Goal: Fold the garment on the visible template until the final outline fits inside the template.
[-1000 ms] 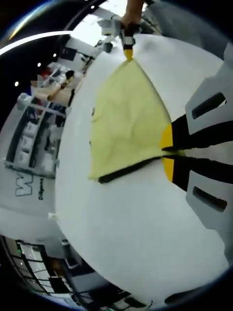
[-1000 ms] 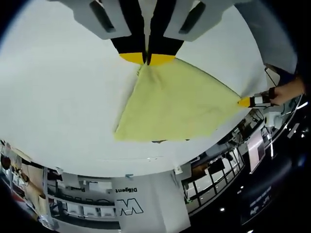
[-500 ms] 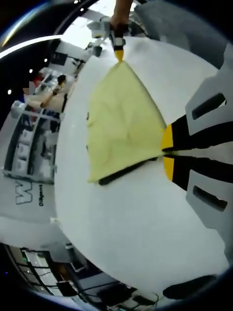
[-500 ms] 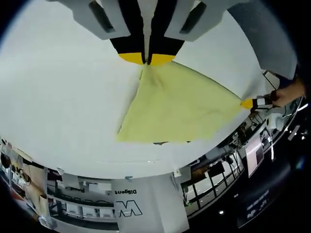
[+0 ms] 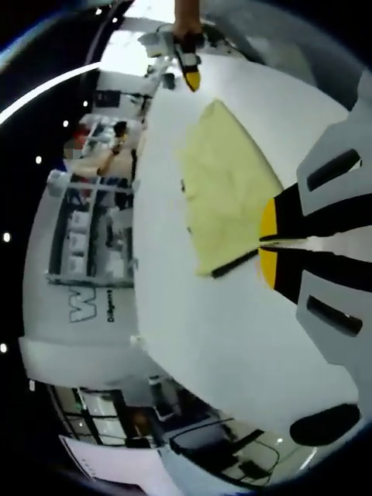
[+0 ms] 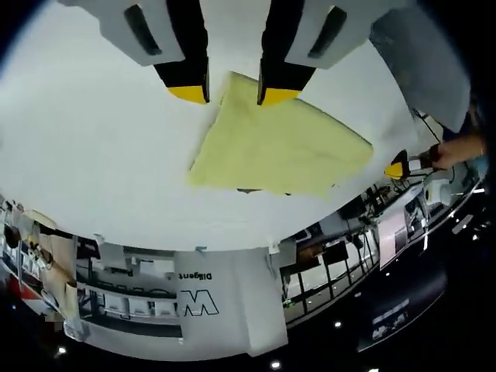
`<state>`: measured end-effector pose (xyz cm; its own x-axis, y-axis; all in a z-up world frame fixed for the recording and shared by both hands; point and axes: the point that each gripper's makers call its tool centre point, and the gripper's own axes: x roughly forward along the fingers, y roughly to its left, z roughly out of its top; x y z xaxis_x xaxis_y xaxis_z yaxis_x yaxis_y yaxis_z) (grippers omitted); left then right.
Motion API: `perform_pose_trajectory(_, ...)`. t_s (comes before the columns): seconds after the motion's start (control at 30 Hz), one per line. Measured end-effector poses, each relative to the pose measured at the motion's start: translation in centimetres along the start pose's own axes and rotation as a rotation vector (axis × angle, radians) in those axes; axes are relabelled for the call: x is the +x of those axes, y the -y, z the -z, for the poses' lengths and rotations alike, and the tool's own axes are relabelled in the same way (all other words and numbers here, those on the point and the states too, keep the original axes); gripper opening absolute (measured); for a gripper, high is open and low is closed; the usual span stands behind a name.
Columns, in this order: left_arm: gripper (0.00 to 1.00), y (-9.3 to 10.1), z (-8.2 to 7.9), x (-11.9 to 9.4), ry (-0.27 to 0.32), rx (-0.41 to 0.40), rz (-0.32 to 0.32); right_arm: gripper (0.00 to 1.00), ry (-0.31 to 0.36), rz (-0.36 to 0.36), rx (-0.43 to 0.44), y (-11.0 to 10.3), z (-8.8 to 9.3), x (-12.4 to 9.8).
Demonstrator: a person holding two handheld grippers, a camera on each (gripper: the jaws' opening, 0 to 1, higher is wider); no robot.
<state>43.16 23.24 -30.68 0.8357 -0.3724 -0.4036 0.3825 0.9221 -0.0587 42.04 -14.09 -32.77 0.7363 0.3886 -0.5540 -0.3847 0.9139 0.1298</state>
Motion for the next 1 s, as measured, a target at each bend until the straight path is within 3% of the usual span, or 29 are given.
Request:
perform_pose_trajectory(0.1, 0.1, 0.8, -1.3, -0.8, 0.031, 0.005, 0.005, 0.2, 0.009, -0.006, 0.003, 0.3, 0.1, -0.5)
perform_pose_trajectory(0.27, 0.39, 1.4, -2.4, -1.5, 0.095, 0.034, 0.004, 0.18, 0.044, -0.019, 0.043, -0.7, -0.2, -2.4)
perform_pose_trajectory(0.37, 0.47, 2.5, -2.9, -2.2, 0.112, 0.03, 0.011, 0.21, 0.069, -0.03, 0.037, -1.3, -0.5, -3.1)
perform_pose_trajectory(0.53, 0.71, 2.9, -2.6, -2.4, 0.118, 0.015, 0.018, 0.36, 0.136, -0.031, -0.031, -2.7, -1.2, -4.4)
perform_pose_trajectory(0.67, 0.92, 3.3, -2.2, -2.5, 0.108, 0.018, 0.026, 0.65, 0.19, -0.017, -0.068, -2.8, -2.3, -4.5)
perform_pose_trajectory(0.73, 0.96, 3.6, -2.0, -2.5, 0.107, 0.021, 0.035, 0.83, 0.219, -0.012, -0.073, -3.0, -3.0, -4.7)
perform_pose_trajectory(0.8, 0.98, 3.9, -2.0, -2.7, 0.112, 0.026, 0.035, 0.93, 0.241, -0.009, -0.069, -3.2, -3.5, -4.8)
perform_pose_trajectory(0.9, 0.99, 4.1, -2.1, -2.9, 0.111, 0.026, 0.034, 0.92, 0.23, -0.019, -0.072, -3.2, -3.3, -4.5)
perform_pose_trajectory(1.0, 0.99, 4.3, -2.1, -3.0, 0.116, 0.024, 0.036, 0.84, 0.194, -0.037, -0.064, -3.5, -2.7, -4.3)
